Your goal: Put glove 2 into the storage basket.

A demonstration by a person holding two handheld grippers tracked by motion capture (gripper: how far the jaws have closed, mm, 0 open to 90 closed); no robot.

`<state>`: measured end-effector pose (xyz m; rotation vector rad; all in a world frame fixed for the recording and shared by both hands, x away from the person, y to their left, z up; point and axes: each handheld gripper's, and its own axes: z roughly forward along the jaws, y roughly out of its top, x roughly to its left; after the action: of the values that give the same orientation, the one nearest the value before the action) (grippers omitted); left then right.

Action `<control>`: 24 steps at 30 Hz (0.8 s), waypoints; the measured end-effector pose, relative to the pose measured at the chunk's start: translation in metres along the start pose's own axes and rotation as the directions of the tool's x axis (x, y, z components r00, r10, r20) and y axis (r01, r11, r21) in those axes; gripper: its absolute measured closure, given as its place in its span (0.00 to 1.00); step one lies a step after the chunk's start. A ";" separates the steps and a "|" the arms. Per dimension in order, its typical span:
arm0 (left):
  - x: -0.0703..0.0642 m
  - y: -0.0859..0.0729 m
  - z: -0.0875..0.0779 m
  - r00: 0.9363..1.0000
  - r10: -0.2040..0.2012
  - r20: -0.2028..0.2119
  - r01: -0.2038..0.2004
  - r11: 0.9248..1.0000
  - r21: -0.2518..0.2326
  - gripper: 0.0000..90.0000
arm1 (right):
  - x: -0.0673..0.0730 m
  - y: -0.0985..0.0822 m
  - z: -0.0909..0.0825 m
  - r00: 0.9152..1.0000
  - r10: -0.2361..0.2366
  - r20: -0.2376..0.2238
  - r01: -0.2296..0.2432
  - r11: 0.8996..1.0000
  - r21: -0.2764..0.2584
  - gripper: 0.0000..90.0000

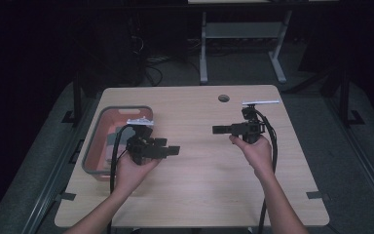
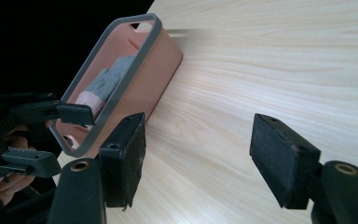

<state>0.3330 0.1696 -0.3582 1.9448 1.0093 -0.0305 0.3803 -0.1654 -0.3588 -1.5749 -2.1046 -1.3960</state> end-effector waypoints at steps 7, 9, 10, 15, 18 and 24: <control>-0.005 -0.001 0.008 1.000 0.005 0.012 -0.005 1.000 0.008 0.30 | -0.008 -0.005 -0.007 1.000 0.011 0.007 -0.011 1.000 -0.005 0.39; -0.006 -0.002 0.010 1.000 0.011 0.016 -0.011 1.000 0.014 0.30 | -0.010 -0.006 -0.010 1.000 0.017 0.011 -0.017 1.000 -0.001 0.39; -0.008 -0.002 0.012 1.000 0.009 0.019 -0.009 1.000 0.011 0.30 | -0.011 -0.007 -0.011 1.000 0.017 0.013 -0.017 1.000 -0.002 0.39; -0.012 -0.003 0.017 0.999 0.021 0.025 -0.021 1.000 0.016 0.30 | -0.017 -0.011 -0.016 0.999 0.031 0.014 -0.031 0.999 -0.009 0.39; -0.014 -0.004 0.019 0.999 0.024 0.031 -0.025 0.999 0.021 0.30 | -0.022 -0.015 -0.018 0.999 0.034 0.021 -0.034 0.999 -0.009 0.38; -0.018 -0.008 0.026 0.998 0.026 0.050 -0.027 0.999 0.023 0.30 | -0.029 -0.023 -0.026 0.999 0.044 0.015 -0.044 0.999 -0.017 0.38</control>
<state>0.3249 0.1410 -0.3714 1.9689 0.9545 -0.0755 0.3640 -0.2044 -0.3755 -1.6335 -2.0590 -1.3947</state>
